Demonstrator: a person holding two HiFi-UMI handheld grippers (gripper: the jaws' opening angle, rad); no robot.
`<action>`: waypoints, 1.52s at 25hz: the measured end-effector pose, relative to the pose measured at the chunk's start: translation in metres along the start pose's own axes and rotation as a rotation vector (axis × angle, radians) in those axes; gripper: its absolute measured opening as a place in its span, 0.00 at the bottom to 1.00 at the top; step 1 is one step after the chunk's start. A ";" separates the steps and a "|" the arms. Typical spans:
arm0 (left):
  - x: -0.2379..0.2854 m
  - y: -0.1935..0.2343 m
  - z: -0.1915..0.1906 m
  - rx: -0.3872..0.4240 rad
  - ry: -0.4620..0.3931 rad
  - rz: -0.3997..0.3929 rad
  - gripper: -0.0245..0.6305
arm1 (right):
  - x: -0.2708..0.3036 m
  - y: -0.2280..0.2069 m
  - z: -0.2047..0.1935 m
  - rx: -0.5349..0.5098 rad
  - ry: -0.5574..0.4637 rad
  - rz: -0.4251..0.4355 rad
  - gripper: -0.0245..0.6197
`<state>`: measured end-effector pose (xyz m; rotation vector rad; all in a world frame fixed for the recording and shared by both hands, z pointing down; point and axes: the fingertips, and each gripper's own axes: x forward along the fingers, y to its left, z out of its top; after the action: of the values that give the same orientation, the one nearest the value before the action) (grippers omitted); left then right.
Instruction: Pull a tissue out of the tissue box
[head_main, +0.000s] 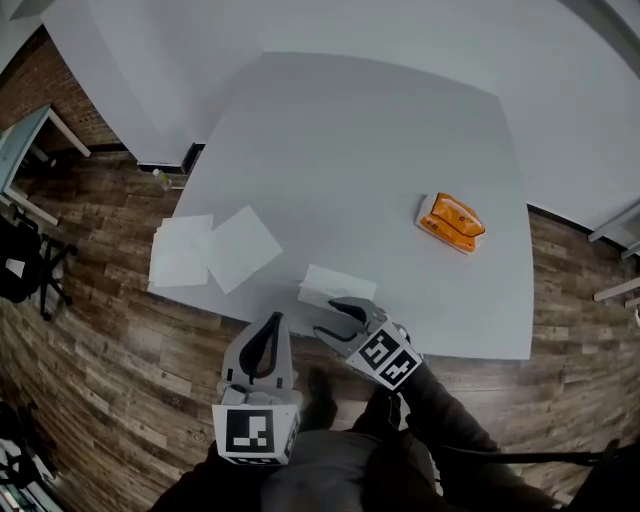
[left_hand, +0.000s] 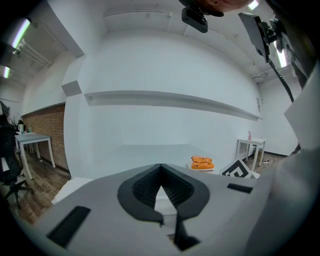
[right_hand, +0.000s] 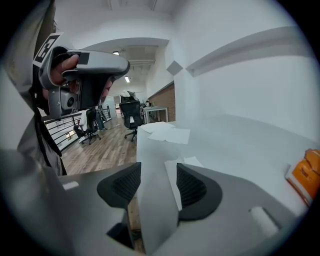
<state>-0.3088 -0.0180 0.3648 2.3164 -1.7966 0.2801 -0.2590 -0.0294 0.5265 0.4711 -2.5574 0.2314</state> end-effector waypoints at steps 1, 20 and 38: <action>0.001 -0.001 0.000 -0.005 0.000 -0.004 0.04 | -0.004 -0.002 -0.002 0.003 0.001 -0.014 0.34; -0.051 -0.127 0.047 0.025 -0.140 -0.088 0.04 | -0.261 0.047 0.096 0.238 -0.548 -0.276 0.20; -0.123 -0.252 0.087 0.105 -0.279 -0.242 0.04 | -0.398 0.127 0.110 0.078 -0.715 -0.501 0.09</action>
<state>-0.0926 0.1346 0.2383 2.7306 -1.6218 0.0139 -0.0386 0.1736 0.2155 1.4079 -2.9768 -0.0363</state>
